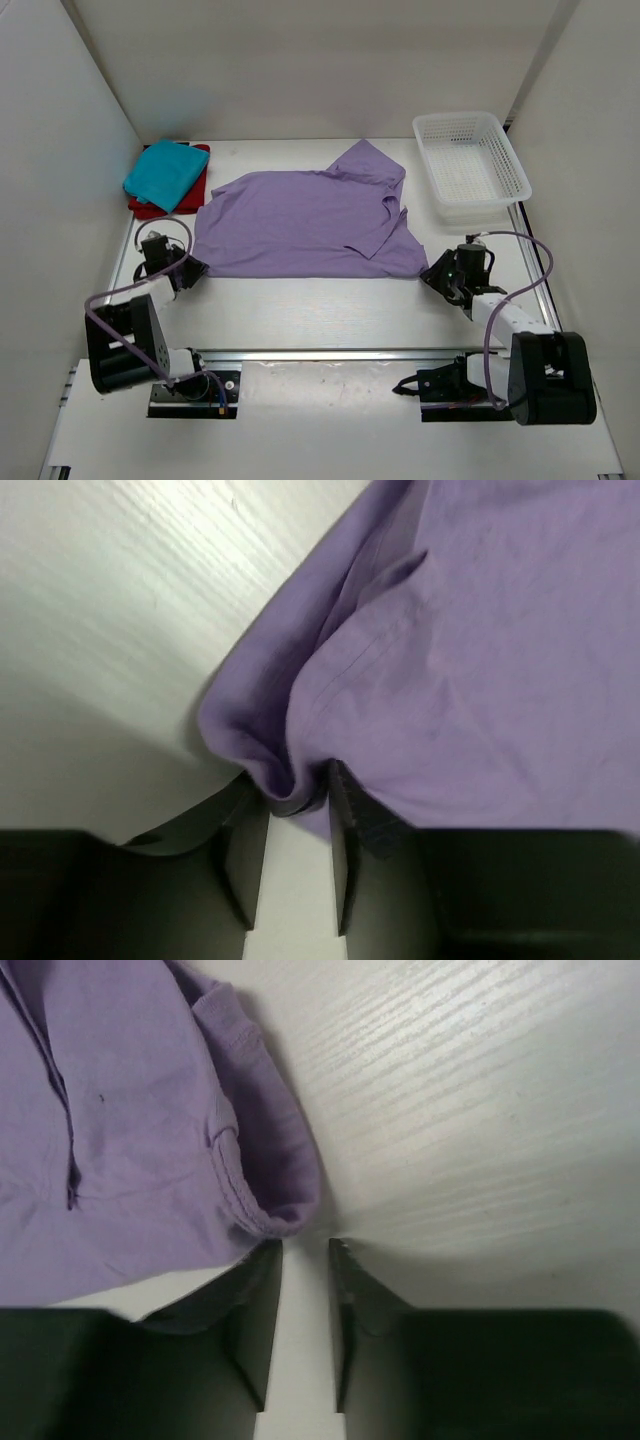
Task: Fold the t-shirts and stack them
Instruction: Fold the flattened tshirt in 1/3 of the way
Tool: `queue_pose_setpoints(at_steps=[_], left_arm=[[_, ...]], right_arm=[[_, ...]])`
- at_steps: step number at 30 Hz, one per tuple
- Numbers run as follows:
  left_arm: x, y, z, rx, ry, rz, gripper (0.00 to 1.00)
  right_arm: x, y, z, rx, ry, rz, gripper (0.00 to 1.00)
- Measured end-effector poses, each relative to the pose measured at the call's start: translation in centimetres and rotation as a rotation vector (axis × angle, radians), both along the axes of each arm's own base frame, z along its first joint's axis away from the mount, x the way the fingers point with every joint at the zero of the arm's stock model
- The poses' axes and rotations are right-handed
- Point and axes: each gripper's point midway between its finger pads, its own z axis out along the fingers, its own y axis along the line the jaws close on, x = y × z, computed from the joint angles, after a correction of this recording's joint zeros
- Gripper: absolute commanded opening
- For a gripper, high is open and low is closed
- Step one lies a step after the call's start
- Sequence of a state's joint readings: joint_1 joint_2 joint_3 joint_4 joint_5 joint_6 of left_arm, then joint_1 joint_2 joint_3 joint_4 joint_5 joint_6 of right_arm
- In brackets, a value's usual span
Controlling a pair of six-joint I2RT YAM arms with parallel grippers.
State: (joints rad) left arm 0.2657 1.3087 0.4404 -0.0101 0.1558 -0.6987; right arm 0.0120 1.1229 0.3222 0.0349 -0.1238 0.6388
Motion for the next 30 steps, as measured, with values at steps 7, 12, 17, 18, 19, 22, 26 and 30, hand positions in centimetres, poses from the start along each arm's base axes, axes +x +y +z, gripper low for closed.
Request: queue_pose_setpoints(at_steps=[7, 12, 17, 18, 19, 22, 26, 30], left_arm=[[1.4, 0.3, -0.1, 0.016, 0.022, -0.007, 0.06], [0.7, 0.2, 0.0, 0.046, 0.042, -0.023, 0.00], [-1.3, 0.6, 0.0, 0.057, 0.060, -0.019, 0.00], [-2.1, 0.9, -0.3, 0.058, 0.075, -0.012, 0.00], [-2.8, 0.9, -0.5, 0.057, 0.089, -0.008, 0.00], [-4.2, 1.0, -0.2, 0.078, 0.098, -0.010, 0.06], [-5.0, 1.0, 0.2, 0.096, 0.092, -0.020, 0.49], [-4.9, 0.7, 0.9, 0.095, 0.074, -0.043, 0.81]], right_arm=[[1.3, -0.3, 0.3, -0.001, -0.005, -0.029, 0.00], [2.1, -0.9, 1.7, -0.026, -0.034, -0.056, 0.00], [0.2, -1.7, 3.1, -0.024, -0.067, -0.084, 0.01], [-0.5, -2.2, 3.2, -0.018, -0.074, -0.105, 0.00], [-1.3, -2.8, 3.3, -0.012, -0.083, -0.129, 0.00], [-3.2, -3.7, 3.0, -0.019, -0.072, -0.170, 0.11], [-3.3, -1.6, 2.7, -0.007, -0.069, -0.076, 0.41], [-2.9, 0.8, 1.9, -0.010, -0.028, 0.044, 0.51]])
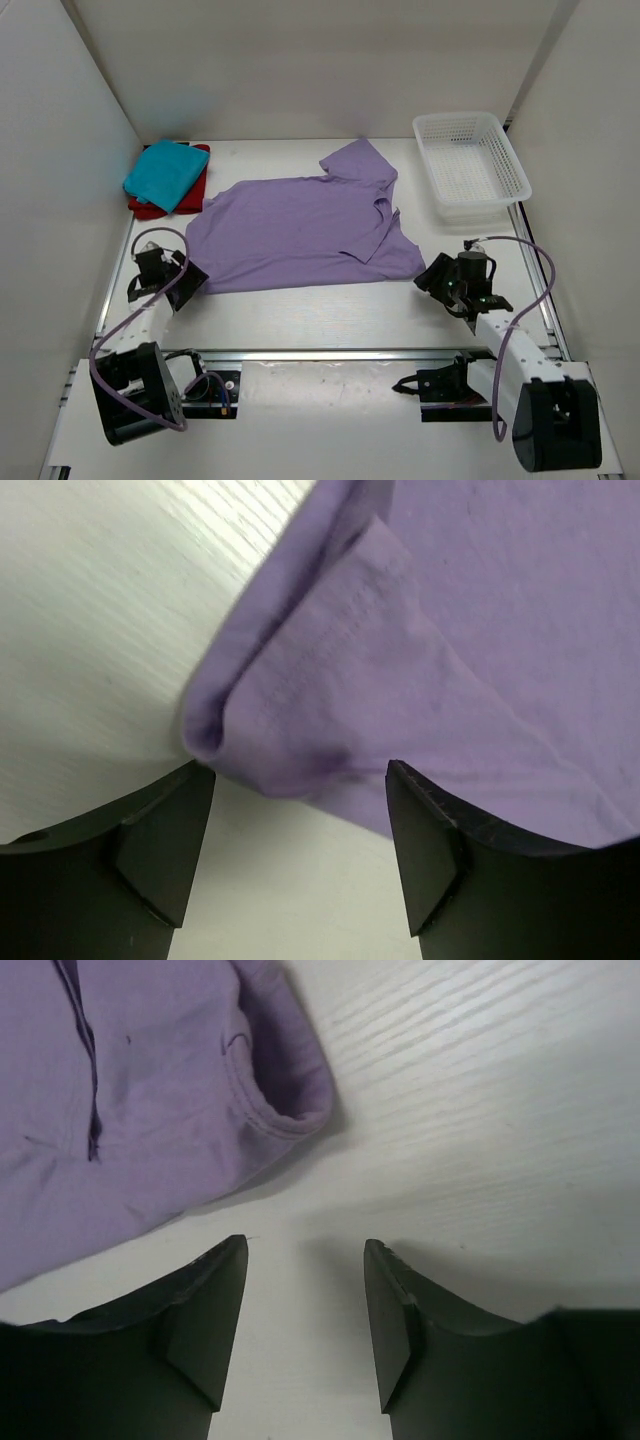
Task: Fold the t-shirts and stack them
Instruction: Fold the flattened tshirt in 1/3 of the way
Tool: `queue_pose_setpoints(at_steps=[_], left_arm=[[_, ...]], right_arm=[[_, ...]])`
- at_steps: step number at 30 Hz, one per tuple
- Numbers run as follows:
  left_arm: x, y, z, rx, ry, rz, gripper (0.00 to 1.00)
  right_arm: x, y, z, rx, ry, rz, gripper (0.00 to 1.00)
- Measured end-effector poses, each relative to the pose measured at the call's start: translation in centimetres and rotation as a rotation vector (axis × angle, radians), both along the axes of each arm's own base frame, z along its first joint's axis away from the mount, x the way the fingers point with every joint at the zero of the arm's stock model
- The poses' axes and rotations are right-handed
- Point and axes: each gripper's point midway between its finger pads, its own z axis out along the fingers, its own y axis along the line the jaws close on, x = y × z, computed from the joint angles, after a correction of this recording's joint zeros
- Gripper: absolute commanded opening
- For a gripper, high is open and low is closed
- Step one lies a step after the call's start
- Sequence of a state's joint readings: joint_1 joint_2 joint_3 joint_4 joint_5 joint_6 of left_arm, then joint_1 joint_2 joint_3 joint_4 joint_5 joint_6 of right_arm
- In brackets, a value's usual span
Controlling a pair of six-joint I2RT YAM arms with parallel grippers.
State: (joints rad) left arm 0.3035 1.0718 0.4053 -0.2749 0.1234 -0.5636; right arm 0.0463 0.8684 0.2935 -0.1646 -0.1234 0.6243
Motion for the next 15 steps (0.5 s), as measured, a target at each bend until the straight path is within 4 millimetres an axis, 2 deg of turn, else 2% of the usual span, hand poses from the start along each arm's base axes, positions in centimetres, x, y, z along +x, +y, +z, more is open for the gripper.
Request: queue_pose_setpoints(at_steps=[3, 5, 7, 8, 9, 10, 12, 13, 15], left_arm=[[-0.5, -0.8, 0.8, 0.014, -0.010, -0.034, 0.79], [-0.3, -1.9, 2.3, 0.039, -0.054, -0.084, 0.79], [0.7, -3.5, 4.7, 0.069, -0.129, -0.156, 0.79], [1.2, -4.6, 5.9, 0.081, -0.167, -0.196, 0.80], [1.6, -6.0, 6.9, 0.085, -0.207, -0.245, 0.79], [1.9, -7.6, 7.6, 0.079, -0.236, -0.296, 0.80], [1.7, -11.0, 7.8, 0.059, -0.259, -0.395, 0.79], [1.5, -12.6, 7.7, 0.044, -0.258, -0.441, 0.79], [1.2, -15.2, 6.9, 0.015, -0.242, -0.515, 0.78]], right_arm=[[1.0, 0.6, -0.5, 0.004, 0.030, 0.033, 0.47], [2.0, 0.3, -0.7, 0.008, 0.037, 0.020, 0.45], [2.9, 0.0, -1.0, 0.009, 0.034, 0.006, 0.43], [3.1, -0.1, -1.1, 0.010, 0.034, 0.001, 0.36], [3.3, -0.2, -1.4, 0.008, 0.036, -0.004, 0.24], [3.5, -0.3, -1.6, 0.006, 0.039, -0.009, 0.18], [3.9, -0.5, -1.9, 0.008, 0.057, -0.019, 0.03], [4.2, -0.5, -2.0, 0.009, 0.064, -0.023, 0.00], [4.6, -0.9, -2.0, 0.007, 0.069, -0.041, 0.00]])
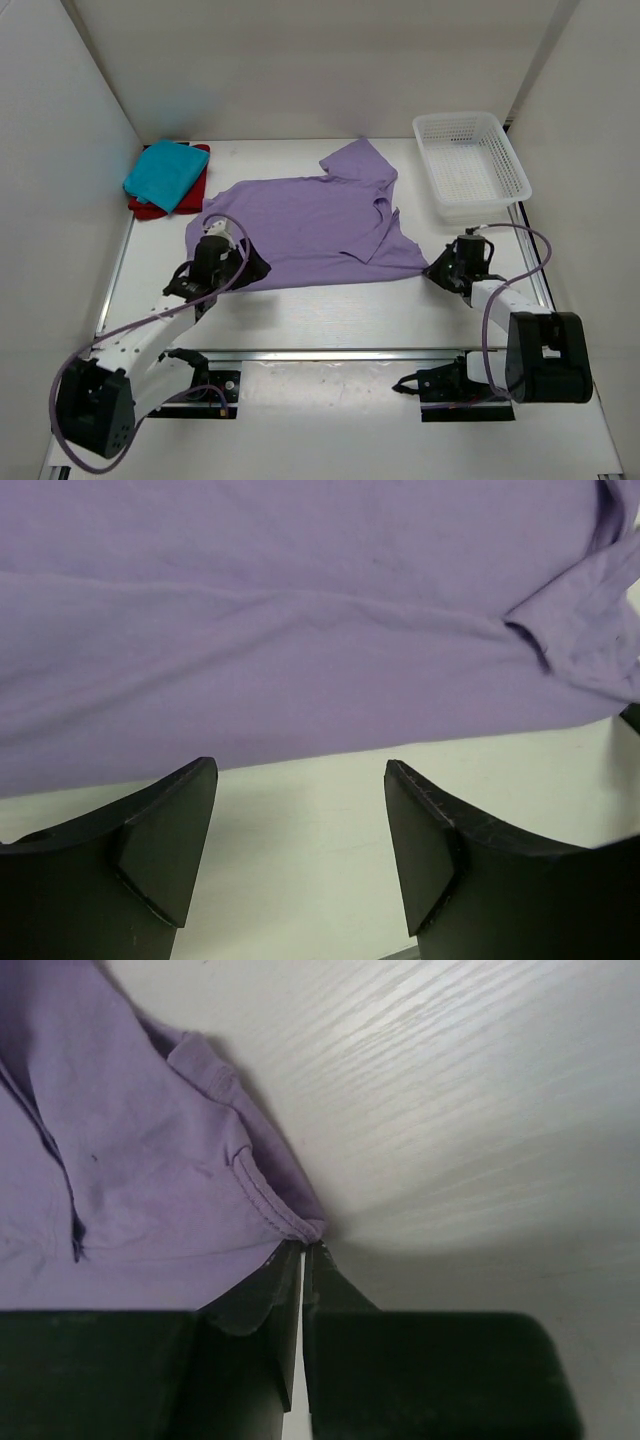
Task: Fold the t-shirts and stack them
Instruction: Fold the flattened tshirt in 1/3 of the way
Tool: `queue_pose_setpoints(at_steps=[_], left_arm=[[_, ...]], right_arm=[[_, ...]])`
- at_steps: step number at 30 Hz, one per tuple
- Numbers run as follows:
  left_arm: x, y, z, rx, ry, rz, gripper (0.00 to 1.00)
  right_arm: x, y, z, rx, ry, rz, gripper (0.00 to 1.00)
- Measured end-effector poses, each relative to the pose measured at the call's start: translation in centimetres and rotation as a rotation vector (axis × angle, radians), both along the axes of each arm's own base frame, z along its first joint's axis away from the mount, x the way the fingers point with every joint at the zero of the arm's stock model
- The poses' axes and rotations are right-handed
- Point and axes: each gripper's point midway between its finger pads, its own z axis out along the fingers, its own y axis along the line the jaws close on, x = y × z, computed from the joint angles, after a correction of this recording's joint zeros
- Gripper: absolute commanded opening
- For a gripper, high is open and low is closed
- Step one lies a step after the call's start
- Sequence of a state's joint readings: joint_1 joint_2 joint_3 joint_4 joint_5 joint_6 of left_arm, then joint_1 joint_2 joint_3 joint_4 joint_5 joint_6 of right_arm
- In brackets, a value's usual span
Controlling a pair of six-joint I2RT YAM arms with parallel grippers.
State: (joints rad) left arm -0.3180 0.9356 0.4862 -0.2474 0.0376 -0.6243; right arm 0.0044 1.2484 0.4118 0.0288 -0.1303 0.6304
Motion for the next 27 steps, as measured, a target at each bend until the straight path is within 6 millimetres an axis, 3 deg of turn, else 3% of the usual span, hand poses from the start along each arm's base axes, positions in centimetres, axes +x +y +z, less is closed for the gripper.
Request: queue_pose_setpoints(at_steps=[3, 6, 8, 9, 10, 11, 13, 15, 18, 20, 23, 25, 27], left_arm=[[0.0, -1.7, -1.6, -0.016, 0.048, -0.034, 0.77], [0.3, -2.8, -2.3, -0.035, 0.064, -0.054, 0.78], [0.4, -3.8, -2.5, -0.046, 0.062, -0.077, 0.78], [0.4, -4.4, -2.5, -0.053, 0.060, -0.092, 0.79], [0.3, -5.0, -2.5, -0.059, 0.057, -0.109, 0.78], [0.2, -5.7, -2.5, -0.066, 0.054, -0.127, 0.79], [-0.1, -7.0, -2.4, -0.079, 0.049, -0.165, 0.79], [-0.4, -8.5, -2.3, -0.081, 0.047, -0.207, 0.79], [-0.3, -10.7, -1.7, -0.088, 0.033, -0.263, 0.79], [0.0, -11.8, -1.4, -0.097, 0.019, -0.286, 0.79], [0.9, -12.4, -1.5, -0.100, 0.019, -0.288, 0.79], [1.7, -12.3, -1.9, -0.098, 0.030, -0.281, 0.78], [2.1, -12.0, -2.4, -0.094, 0.042, -0.273, 0.79]], right_arm=[[-0.3, -1.0, 0.2, -0.002, -0.001, -0.044, 0.00], [-2.0, -2.1, 0.7, -0.009, -0.014, -0.098, 0.01], [-3.4, -2.5, 1.0, -0.008, -0.028, -0.126, 0.37], [-4.3, -2.7, 1.0, -0.013, -0.034, -0.139, 0.59], [-5.0, -2.9, 1.0, -0.021, -0.039, -0.148, 0.68], [-5.6, -3.0, 1.1, -0.029, -0.044, -0.153, 0.70], [-6.2, -3.0, 1.6, -0.049, -0.054, -0.148, 0.57], [-5.7, -2.7, 3.3, -0.075, -0.069, -0.120, 0.52], [-2.8, -0.6, 7.1, -0.123, -0.128, 0.005, 0.38], [-0.3, 1.6, 9.7, -0.173, -0.168, 0.105, 0.22], [3.9, 5.3, 11.4, -0.219, -0.170, 0.230, 0.08], [6.0, 7.0, 10.9, -0.227, -0.158, 0.272, 0.16], [6.7, 7.7, 9.4, -0.231, -0.125, 0.294, 0.35]])
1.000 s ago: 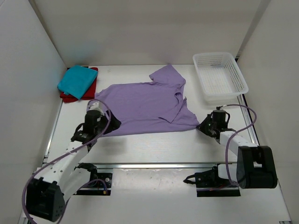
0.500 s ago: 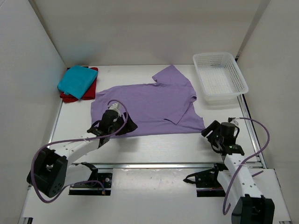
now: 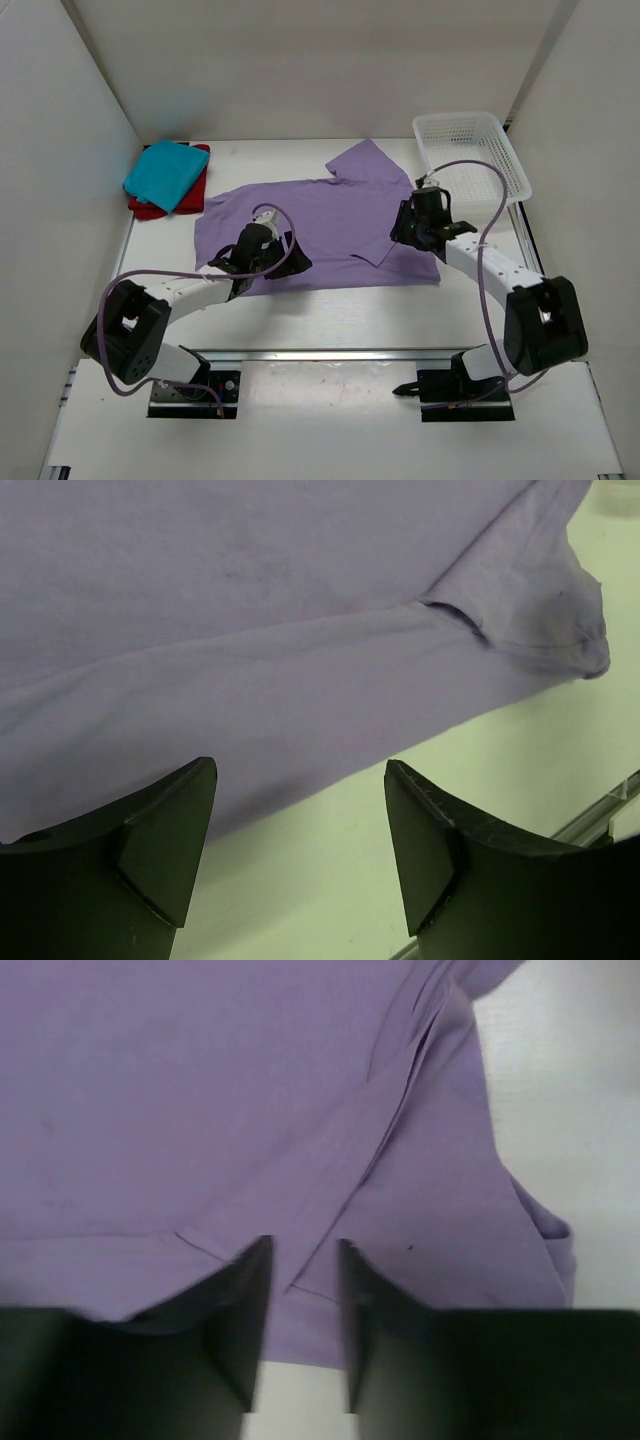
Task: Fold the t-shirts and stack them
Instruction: Fold the flattened tshirt in 1/3 of the way
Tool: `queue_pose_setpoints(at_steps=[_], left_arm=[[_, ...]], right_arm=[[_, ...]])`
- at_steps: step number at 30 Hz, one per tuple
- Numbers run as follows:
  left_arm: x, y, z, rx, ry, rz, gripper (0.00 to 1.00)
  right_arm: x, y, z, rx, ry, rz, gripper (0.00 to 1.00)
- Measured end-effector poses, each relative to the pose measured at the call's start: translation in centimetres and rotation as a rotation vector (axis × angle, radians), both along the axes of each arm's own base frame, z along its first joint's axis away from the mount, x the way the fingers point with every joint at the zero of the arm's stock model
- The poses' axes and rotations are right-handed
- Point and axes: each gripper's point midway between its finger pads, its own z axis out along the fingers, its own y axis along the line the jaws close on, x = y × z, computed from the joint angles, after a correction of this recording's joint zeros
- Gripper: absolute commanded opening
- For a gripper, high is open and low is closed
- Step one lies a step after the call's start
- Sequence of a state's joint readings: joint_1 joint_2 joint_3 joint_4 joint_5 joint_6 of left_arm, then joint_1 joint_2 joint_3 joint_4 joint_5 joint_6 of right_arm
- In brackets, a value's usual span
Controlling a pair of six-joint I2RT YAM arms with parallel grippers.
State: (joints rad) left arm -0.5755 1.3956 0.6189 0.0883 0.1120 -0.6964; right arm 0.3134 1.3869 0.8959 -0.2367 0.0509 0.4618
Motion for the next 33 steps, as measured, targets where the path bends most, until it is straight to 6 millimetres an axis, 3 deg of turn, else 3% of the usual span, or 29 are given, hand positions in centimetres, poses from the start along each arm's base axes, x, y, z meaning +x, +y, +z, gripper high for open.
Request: queue_pose_setpoints(at_steps=[3, 8, 14, 20, 26, 33], left_arm=[[0.1, 0.5, -0.3, -0.004, 0.002, 0.011, 0.78], [-1.2, 0.1, -1.3, -0.008, 0.016, -0.015, 0.79], [-3.3, 0.7, -2.2, -0.014, 0.028, -0.026, 0.79], [-3.2, 2.3, -2.3, -0.022, 0.026, 0.018, 0.79], [-3.1, 2.1, -1.9, -0.035, 0.015, 0.017, 0.79], [-3.5, 1.7, -1.3, -0.055, 0.003, 0.008, 0.80]], right_arm=[[-0.6, 0.5, -3.0, -0.011, 0.082, 0.024, 0.39], [-1.1, 1.3, -5.4, 0.015, 0.155, 0.044, 0.35], [-1.7, 0.9, -6.9, 0.046, 0.180, 0.019, 0.28], [-1.4, 1.0, -8.5, 0.073, 0.216, 0.005, 0.24], [-1.2, 1.6, -8.7, 0.094, 0.215, 0.011, 0.18], [-1.2, 1.7, -8.7, 0.099, 0.216, 0.012, 0.26]])
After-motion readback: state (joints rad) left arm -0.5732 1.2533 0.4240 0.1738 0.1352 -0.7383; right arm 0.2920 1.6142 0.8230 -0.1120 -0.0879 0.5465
